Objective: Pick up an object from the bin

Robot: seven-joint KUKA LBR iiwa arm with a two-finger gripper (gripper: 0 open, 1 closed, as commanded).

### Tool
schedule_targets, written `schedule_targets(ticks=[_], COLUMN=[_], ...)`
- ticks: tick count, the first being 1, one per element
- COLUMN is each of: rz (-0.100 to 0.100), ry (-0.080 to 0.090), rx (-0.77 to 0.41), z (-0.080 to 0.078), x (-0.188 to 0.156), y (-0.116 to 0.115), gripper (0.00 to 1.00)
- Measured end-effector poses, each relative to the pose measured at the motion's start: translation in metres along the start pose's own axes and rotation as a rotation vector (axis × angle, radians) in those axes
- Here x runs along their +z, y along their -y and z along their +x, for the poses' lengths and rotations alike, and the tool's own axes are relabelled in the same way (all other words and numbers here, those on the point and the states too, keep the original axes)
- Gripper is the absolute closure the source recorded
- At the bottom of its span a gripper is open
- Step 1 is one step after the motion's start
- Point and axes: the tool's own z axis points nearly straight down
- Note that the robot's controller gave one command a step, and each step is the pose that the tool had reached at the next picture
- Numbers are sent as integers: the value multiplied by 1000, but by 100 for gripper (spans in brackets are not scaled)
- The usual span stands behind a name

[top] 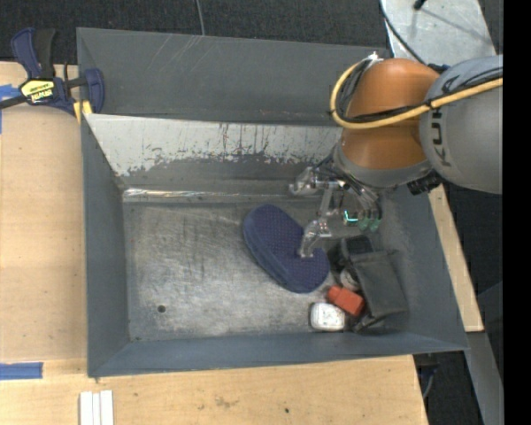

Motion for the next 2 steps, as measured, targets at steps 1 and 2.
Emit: schedule_targets(ticks=[1, 2], rz=[-1, -1], ry=[20, 7], rx=[91, 91], z=[1, 3], x=[45, 47], y=[0, 0], gripper=[0, 100])
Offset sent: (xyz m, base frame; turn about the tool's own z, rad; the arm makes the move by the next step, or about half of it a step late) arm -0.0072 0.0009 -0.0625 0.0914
